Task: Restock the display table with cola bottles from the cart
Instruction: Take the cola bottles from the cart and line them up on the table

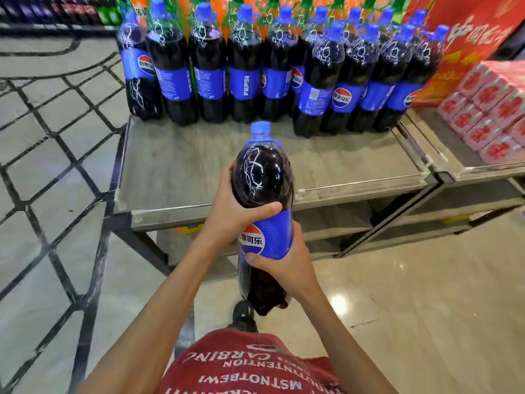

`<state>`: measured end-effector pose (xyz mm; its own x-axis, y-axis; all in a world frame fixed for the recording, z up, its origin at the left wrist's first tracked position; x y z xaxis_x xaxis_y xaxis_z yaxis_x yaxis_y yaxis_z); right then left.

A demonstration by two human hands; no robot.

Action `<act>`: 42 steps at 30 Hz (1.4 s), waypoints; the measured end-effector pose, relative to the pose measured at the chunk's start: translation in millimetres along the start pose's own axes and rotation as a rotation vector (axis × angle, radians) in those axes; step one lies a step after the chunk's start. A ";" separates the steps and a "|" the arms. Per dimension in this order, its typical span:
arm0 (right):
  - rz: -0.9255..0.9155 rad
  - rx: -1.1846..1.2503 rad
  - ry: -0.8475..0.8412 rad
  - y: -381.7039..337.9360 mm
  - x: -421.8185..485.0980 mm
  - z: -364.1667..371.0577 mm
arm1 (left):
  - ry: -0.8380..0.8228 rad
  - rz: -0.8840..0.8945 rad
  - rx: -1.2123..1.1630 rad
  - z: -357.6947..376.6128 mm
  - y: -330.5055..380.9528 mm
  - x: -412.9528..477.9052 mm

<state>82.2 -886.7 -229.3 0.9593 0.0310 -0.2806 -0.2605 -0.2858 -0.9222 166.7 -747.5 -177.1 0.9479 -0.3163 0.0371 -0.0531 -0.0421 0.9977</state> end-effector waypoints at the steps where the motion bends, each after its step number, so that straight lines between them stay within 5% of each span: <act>1: -0.001 -0.004 -0.001 -3.4 15.5 -5.0 | 0.002 0.006 0.004 -2.0 0.7 16.0; 24: -0.139 0.032 -0.056 -50.7 257.8 -105.6 | 0.038 0.054 0.113 -20.3 11.4 256.1; 42: -0.210 -0.054 -0.058 -37.5 366.7 -140.6 | -0.018 0.020 0.296 -17.2 -8.3 341.5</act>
<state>459.0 -999.3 -260.1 0.9837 0.1499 -0.0998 -0.0476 -0.3178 -0.9470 496.3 -838.9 -171.7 0.9402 -0.3364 0.0529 -0.1633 -0.3093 0.9368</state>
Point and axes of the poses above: each hand's wrist, its own x-axis towards the middle knuckle, its own z-axis out of the palm, y = z × x, the point moved 3 cm from there along x, towards the middle knuckle, and after that the axes turned 11 degrees about -y, right-handed, at the moved point
